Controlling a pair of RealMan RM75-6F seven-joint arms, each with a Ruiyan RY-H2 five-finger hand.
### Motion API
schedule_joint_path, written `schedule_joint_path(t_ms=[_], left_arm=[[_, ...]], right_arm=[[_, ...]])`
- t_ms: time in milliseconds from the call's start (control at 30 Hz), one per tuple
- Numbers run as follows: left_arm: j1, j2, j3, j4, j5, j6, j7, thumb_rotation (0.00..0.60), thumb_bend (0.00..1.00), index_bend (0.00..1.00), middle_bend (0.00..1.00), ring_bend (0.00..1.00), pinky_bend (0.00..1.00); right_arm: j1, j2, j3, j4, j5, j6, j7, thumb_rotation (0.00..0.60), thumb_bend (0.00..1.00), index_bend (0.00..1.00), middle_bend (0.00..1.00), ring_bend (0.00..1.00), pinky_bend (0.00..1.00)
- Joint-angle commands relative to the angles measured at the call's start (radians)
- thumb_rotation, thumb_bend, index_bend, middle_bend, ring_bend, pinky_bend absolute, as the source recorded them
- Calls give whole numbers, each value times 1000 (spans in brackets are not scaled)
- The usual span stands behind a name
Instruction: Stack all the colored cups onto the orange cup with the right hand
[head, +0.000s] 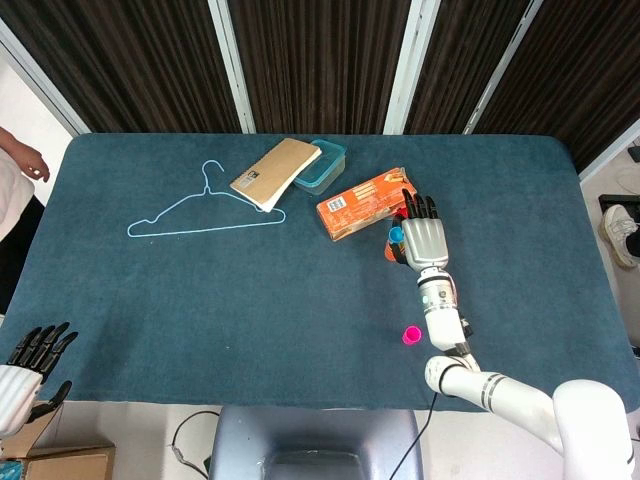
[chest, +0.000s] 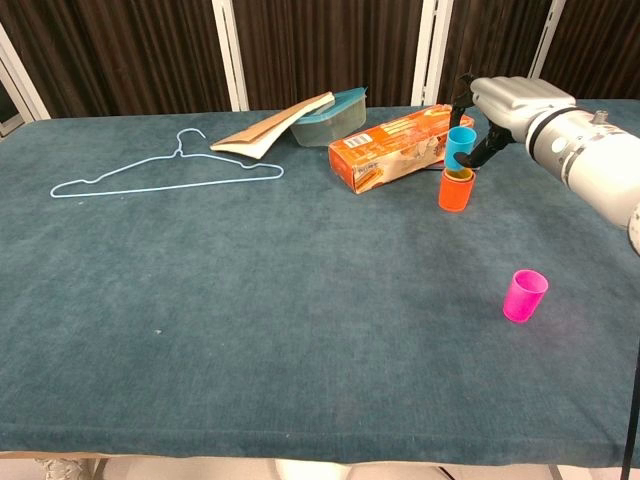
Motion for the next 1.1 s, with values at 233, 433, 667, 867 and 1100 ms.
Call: schedule_joint_path(t_ms=[233,433,667,867,1100], left_arm=[[1,0,-1,5,-1,2,-8,600,390,0,0,0,77],[1,0,-2,7,-2,3,-13,600,389,0,0,0,77],[3,-2,0,8,1,9,-11,600,389,0,0,0,77],[3,-2,-1,7,0,10,-9,600,389,0,0,0,77],[6,-2,4,11,8,20,-11,600,389,0,0,0,77]], right_arm=[[-1,1,-17,-1,31,-27,-28,600,488,392,38,0,87],[-55,92,-59,-164,-54,5,42,600,488,173,0,0,74],[-172,311,-228,-556,-271,26,159,600,488,255,0,0,68],[-210,394,-324,-664,-377,20,169,600,489,274,0,0,55],[-284,413,-442,-594,-470,44,164,600,488,319,0,0,54]])
